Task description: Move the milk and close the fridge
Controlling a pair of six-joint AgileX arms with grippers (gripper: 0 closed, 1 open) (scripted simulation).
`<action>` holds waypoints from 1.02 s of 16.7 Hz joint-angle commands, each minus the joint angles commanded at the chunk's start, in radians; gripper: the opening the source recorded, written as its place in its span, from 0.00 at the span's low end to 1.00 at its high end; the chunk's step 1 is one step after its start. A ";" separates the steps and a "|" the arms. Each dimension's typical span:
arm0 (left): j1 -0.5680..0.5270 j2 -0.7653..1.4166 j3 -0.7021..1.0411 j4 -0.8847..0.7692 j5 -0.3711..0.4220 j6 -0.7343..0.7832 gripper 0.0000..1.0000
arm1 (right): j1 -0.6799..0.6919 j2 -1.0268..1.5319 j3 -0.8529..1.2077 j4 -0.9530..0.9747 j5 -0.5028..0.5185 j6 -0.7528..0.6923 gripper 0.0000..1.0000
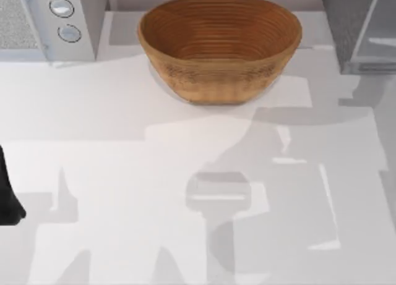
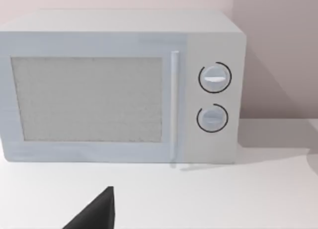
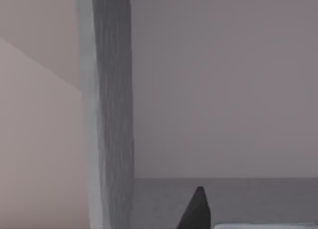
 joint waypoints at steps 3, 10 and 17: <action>0.000 0.000 0.000 0.000 0.000 0.000 1.00 | -0.047 0.169 0.182 0.049 -0.026 -0.002 0.00; 0.000 0.000 0.000 0.000 0.000 0.000 1.00 | -0.143 0.591 0.557 0.096 -0.104 0.007 0.00; 0.000 0.000 0.000 0.000 0.000 0.000 1.00 | -0.159 0.722 0.657 0.090 -0.140 0.017 0.00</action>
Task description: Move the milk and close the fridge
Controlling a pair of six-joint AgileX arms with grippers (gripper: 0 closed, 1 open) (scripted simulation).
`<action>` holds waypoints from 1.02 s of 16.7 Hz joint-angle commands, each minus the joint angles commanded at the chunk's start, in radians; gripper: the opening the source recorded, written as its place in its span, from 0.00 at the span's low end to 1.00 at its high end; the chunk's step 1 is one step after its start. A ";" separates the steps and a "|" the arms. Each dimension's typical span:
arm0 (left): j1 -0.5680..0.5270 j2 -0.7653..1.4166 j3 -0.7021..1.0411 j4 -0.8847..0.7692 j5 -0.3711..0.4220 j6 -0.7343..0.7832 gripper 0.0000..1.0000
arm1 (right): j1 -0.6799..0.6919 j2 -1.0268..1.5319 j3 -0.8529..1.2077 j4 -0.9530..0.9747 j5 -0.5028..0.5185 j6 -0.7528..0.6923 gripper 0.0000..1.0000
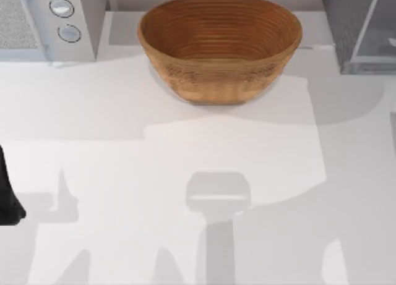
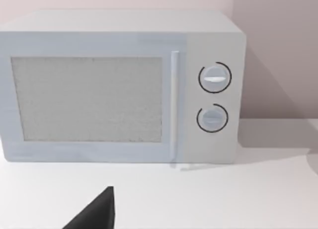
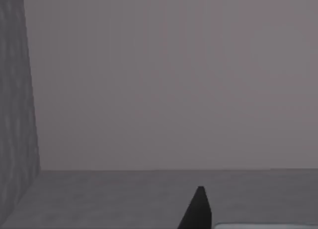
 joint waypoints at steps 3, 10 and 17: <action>0.000 0.000 0.000 0.000 0.000 0.000 1.00 | 0.004 -0.002 -0.003 0.000 0.001 0.001 0.00; 0.000 0.000 0.000 0.000 0.000 0.000 1.00 | 0.000 0.000 0.000 0.000 0.000 0.000 0.23; 0.000 0.000 0.000 0.000 0.000 0.000 1.00 | 0.000 0.000 0.000 0.000 0.000 0.000 0.75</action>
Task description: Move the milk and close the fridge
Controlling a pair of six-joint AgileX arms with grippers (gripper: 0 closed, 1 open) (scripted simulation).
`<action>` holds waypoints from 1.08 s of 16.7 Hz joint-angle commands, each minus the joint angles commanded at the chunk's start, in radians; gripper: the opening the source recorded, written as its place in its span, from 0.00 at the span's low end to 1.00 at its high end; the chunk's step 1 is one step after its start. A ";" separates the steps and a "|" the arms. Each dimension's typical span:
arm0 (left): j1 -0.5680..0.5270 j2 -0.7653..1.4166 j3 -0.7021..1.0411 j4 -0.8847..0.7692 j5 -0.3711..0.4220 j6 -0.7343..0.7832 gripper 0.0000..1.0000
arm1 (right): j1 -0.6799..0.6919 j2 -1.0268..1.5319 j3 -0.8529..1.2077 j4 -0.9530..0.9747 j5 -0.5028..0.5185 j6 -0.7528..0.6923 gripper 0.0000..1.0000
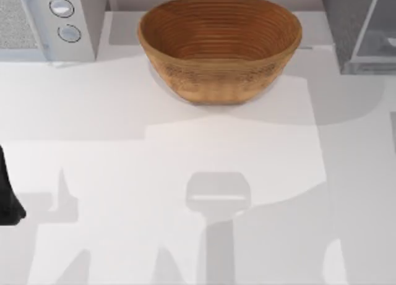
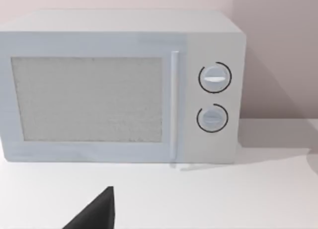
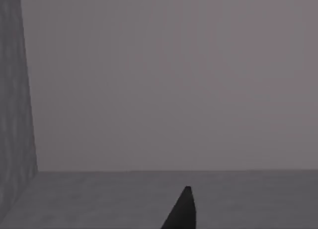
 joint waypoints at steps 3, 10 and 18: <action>0.000 0.000 0.000 0.000 0.000 0.000 1.00 | 0.000 0.000 0.000 0.000 0.000 0.000 0.98; 0.000 0.000 0.000 0.000 0.000 0.000 1.00 | 0.000 0.000 0.000 0.000 0.000 0.000 1.00; 0.000 0.000 0.000 0.000 0.000 0.000 1.00 | 0.019 -0.155 -0.065 -0.067 0.004 -0.001 1.00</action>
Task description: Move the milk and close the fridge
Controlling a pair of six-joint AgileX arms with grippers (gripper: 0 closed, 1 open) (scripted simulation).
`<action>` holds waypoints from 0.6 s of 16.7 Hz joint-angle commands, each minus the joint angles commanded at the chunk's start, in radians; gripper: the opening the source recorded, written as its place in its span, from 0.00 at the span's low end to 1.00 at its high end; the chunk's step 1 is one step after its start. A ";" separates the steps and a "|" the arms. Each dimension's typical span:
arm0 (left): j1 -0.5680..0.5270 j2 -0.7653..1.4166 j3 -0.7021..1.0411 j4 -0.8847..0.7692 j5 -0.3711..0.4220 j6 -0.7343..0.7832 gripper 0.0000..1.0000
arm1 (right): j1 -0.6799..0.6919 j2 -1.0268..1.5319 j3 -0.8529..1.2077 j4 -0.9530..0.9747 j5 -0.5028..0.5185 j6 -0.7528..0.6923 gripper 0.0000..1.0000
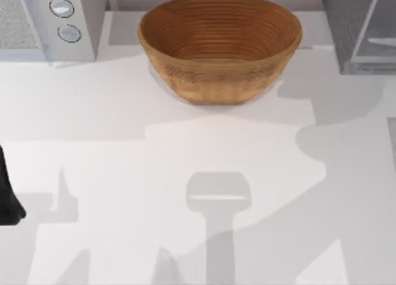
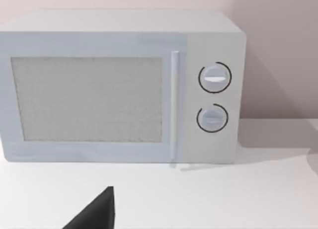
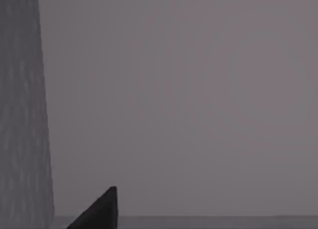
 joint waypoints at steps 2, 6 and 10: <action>0.000 0.000 0.000 0.000 0.000 0.000 1.00 | 0.011 -0.136 -0.058 -0.059 0.006 -0.004 1.00; 0.000 0.000 0.000 0.000 0.000 0.000 1.00 | 0.037 -0.523 -0.222 -0.226 0.027 -0.016 1.00; 0.000 0.000 0.000 0.000 0.000 0.000 1.00 | 0.067 -0.998 -0.439 -0.448 0.053 -0.028 1.00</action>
